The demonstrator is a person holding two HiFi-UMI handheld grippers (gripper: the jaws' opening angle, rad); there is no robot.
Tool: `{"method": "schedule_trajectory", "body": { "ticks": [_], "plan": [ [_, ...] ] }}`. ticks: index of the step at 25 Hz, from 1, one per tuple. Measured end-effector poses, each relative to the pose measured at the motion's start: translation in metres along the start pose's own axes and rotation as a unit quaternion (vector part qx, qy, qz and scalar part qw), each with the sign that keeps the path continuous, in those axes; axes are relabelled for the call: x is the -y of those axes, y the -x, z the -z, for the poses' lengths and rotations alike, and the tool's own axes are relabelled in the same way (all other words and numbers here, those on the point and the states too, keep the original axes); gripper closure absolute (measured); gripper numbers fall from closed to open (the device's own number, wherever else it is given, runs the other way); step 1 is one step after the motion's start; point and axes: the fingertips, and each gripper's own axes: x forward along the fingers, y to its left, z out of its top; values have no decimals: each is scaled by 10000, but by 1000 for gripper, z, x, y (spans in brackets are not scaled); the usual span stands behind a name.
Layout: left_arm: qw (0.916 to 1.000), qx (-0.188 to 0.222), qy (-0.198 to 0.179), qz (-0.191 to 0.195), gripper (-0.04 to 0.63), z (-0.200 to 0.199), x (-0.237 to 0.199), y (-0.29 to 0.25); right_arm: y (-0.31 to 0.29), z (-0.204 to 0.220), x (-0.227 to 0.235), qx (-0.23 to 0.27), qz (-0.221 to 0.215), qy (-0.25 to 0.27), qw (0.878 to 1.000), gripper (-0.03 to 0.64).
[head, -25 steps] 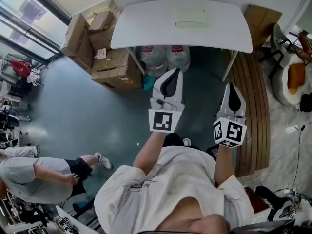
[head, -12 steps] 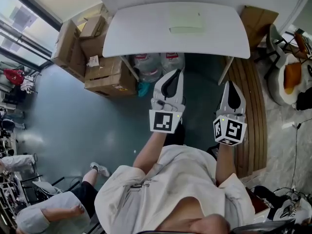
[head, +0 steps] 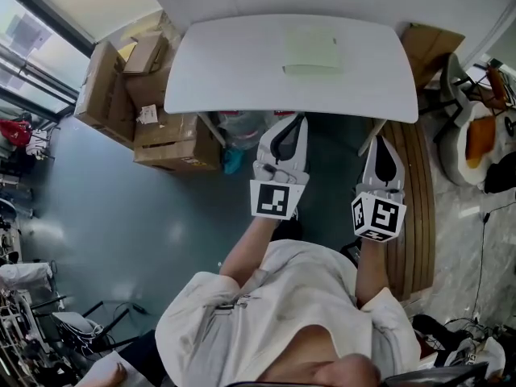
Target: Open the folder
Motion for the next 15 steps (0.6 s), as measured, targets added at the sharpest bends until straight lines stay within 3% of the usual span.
{"method": "schedule_trajectory", "body": {
  "ticks": [15],
  "plan": [
    [9999, 17, 36, 136, 594, 28, -71, -94, -121, 0, -7, -6, 115, 36, 9999, 615]
  ]
}}
